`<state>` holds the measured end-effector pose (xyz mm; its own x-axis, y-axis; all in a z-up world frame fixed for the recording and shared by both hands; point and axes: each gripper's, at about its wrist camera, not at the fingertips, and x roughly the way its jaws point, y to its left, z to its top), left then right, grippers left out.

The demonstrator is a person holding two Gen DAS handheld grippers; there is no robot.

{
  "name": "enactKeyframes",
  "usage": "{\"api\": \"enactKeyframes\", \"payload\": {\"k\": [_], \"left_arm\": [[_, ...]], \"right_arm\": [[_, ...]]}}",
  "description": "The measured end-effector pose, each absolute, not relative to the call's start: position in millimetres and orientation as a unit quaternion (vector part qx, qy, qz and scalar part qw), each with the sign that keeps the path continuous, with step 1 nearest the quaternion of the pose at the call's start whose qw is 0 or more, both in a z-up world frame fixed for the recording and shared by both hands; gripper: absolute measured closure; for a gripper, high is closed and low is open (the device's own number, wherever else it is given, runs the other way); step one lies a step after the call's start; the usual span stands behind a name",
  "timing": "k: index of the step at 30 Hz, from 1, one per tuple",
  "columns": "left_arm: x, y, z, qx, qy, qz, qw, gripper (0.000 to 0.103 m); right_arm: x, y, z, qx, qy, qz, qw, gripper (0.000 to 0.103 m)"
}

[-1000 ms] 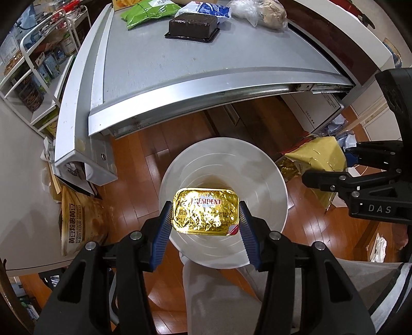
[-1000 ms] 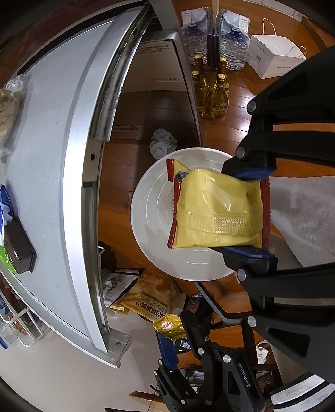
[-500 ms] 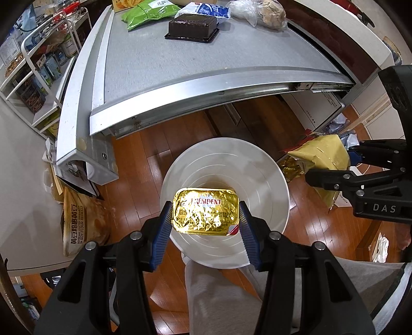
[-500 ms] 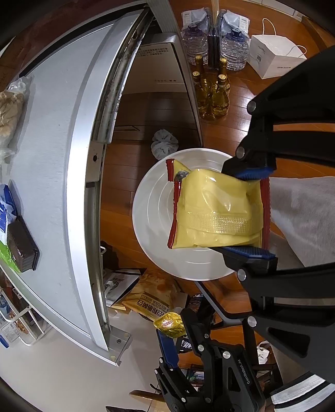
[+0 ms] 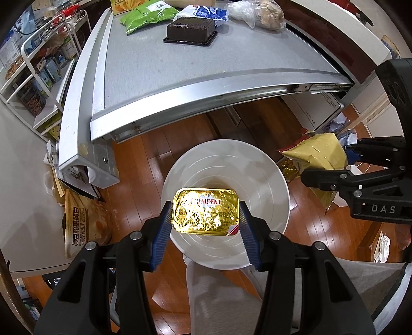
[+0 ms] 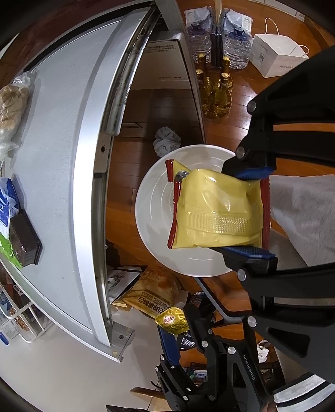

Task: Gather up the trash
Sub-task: 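Open both grippers to drop the bag and tray into the bin, then move the right gripper to the upright tan paper cup and grasp it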

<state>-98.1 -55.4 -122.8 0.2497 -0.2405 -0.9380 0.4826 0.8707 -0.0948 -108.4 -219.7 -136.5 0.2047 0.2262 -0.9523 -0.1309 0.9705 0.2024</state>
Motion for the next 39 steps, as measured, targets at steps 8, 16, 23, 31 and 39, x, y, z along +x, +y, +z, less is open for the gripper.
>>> {"api": "enactKeyframes", "payload": {"k": [8, 16, 23, 31, 39], "left_arm": [[-98, -56, -119, 0.107, 0.561, -0.235, 0.786, 0.025], [-99, -58, -119, 0.122, 0.562, -0.231, 0.785, 0.023], [-106, -58, -92, 0.141, 0.533, -0.233, 0.801, 0.009], [-93, -55, -49, 0.129, 0.489, -0.226, 0.832, 0.009], [-47, -56, -24, 0.090, 0.461, -0.216, 0.856, 0.009]], "right_arm": [[-106, -227, -141, 0.071, 0.630, 0.121, 0.764, 0.035], [-107, -229, -132, 0.071, 0.625, 0.115, 0.769, 0.031], [-109, -227, -92, 0.042, 0.586, 0.116, 0.801, 0.015], [-86, -227, -30, -0.024, 0.508, 0.088, 0.857, 0.005], [11, -251, -4, -0.046, 0.475, 0.043, 0.878, 0.005]]}}
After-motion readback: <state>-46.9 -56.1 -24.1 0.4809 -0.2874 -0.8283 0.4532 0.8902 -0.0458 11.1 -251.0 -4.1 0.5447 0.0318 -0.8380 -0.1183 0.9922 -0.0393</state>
